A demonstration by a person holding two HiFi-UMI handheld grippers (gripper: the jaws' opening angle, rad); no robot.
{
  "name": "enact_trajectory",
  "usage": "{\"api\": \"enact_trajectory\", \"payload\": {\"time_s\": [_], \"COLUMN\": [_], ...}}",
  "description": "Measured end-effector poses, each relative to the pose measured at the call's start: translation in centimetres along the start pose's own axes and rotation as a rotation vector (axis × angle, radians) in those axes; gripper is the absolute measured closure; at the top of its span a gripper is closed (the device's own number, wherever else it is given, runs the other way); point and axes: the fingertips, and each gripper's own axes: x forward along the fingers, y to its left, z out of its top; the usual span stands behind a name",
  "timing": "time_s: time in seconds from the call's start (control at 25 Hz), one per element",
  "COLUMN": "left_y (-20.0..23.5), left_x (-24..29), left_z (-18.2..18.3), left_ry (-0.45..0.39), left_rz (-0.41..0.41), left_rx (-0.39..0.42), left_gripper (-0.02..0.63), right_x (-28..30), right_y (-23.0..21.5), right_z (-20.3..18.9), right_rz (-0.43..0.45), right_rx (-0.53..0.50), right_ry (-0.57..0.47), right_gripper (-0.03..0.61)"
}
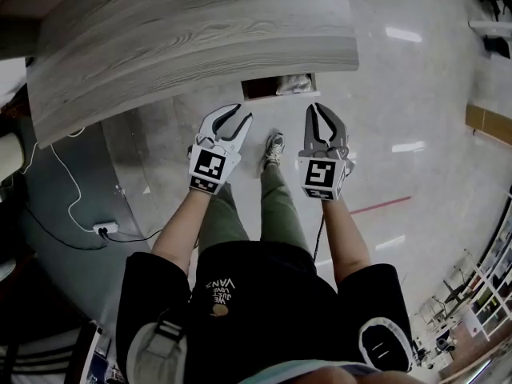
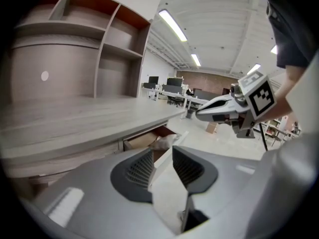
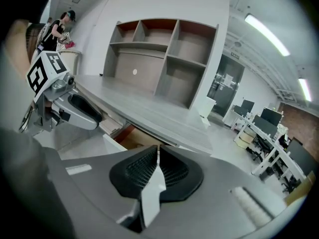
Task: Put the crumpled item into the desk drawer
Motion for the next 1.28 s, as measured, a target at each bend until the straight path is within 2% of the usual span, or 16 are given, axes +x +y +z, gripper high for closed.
{"api": "enact_trajectory", "payload": {"time_s": [0.04, 0.16, 0.32, 0.48, 0.84, 1.28], "left_y": [-0.2, -0.9, -1.1, -1.6, -2.6, -4.3], "left_x": [-0.4, -1.3, -2.7, -4.2, -6.8, -9.8], "left_z": [0.5, 2.0, 4.3, 6.7, 9.7, 12.4], "left_ry": [-0.005, -0.026, -0.039, -0.068, -0.077, -0.133], "left_rz": [-0.005, -0.022, -0.034, -0.066, -0.126, -0.199], "left_rx": [0.002, 0.008, 0.047, 0.035, 0.073, 0.127], "left_gripper": [0.446, 0.449, 0.491, 0.538, 0.561, 0.561], "right_x": [-0.5, -2.1, -3.7, -5.2, -8.5, -12.7], "right_y": [-0.1, -0.7, -1.0, -1.2, -0.8, 0.4], "right_z": [0.5, 2.1, 3.3, 4.3, 6.2, 7.9], "right_rz": [-0.011, -0.042, -0.089, -0.121, -0.185, -0.227], "right_rx": [0.014, 0.034, 0.066, 0.107, 0.184, 0.284], "right_ry": [-0.014, -0.040, -0.046, -0.055, -0.078, -0.120], "right_gripper": [0.572, 0.575, 0.576, 0.576, 0.577, 0.577]}}
